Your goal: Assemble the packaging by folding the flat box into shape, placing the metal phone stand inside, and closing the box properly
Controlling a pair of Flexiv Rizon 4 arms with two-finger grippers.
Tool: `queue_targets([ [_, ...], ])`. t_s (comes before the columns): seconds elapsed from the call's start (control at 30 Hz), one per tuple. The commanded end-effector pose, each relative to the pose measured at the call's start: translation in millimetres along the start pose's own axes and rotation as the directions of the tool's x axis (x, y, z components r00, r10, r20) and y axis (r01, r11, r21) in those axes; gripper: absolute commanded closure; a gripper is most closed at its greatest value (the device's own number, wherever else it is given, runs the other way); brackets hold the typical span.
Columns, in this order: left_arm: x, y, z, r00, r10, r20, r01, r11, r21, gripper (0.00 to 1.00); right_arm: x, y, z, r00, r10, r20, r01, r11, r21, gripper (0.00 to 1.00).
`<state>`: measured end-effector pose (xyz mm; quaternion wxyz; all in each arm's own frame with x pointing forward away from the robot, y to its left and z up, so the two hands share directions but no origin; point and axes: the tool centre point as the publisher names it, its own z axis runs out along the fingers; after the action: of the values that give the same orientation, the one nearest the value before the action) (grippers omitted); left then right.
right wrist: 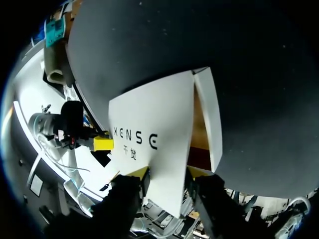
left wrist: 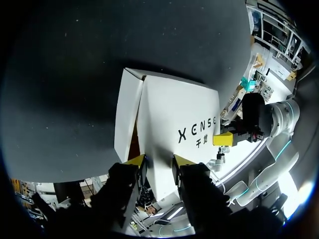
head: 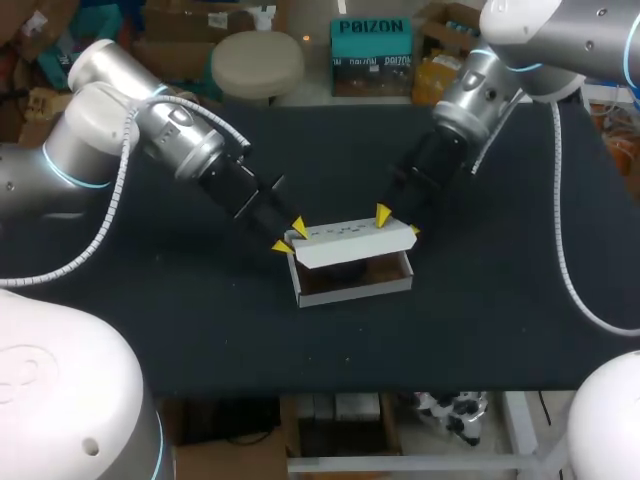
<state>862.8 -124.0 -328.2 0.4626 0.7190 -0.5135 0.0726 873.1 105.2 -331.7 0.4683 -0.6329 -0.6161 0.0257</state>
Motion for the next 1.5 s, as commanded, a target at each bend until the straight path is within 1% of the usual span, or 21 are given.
queue_targets([
  [0.03, 0.0, -3.9, -1, 1.0, 0.007, 0.011, -0.007, 1.0, -0.003, 0.65, -2, -2, 3, 1.0, 0.001, 0.001, -0.001, 1.0, -0.007, 0.52],
  [0.27, -3.2, -5.4, -1, 0.998, 0.031, 0.049, -0.031, 0.999, 0.014, 0.64, -5, -4, 5, 1.0, 0.001, 0.01, -0.001, 1.0, -0.014, 0.52],
  [0.67, -6.2, -5.5, 0, 0.994, 0.065, 0.086, -0.069, 0.997, 0.045, 0.64, -7, -7, 6, 1.0, 0.002, 0.028, -0.001, 1.0, -0.026, 0.51],
  [0.93, -11.4, -6.3, 3, 0.99, 0.085, 0.114, -0.093, 0.993, 0.071, 0.64, -13, -3, 11, 0.999, -0.007, 0.043, 0.008, 1.0, -0.024, 0.51],
  [1.13, -15.7, -4.8, 2, 0.983, 0.106, 0.149, -0.123, 0.986, 0.111, 0.62, -14, 0, 15, 0.999, -0.018, 0.048, 0.019, 1.0, -0.022, 0.51],
  [1.27, -18.0, -3.5, 1, 0.981, 0.12, 0.154, -0.141, 0.981, 0.13, 0.59, -14, 0, 16, 0.998, -0.026, 0.054, 0.027, 0.999, -0.027, 0.51],
  [1.4, -18.6, -1.1, -2, 0.976, 0.131, 0.172, -0.16, 0.972, 0.17, 0.55, -14, -1, 18, 0.998, -0.031, 0.06, 0.033, 0.999, -0.035, 0.51],
  [1.5, -17.7, 2.4, -5, 0.971, 0.14, 0.192, -0.18, 0.961, 0.209, 0.54, -15, 0, 18, 0.998, -0.034, 0.061, 0.037, 0.999, -0.038, 0.51],
])
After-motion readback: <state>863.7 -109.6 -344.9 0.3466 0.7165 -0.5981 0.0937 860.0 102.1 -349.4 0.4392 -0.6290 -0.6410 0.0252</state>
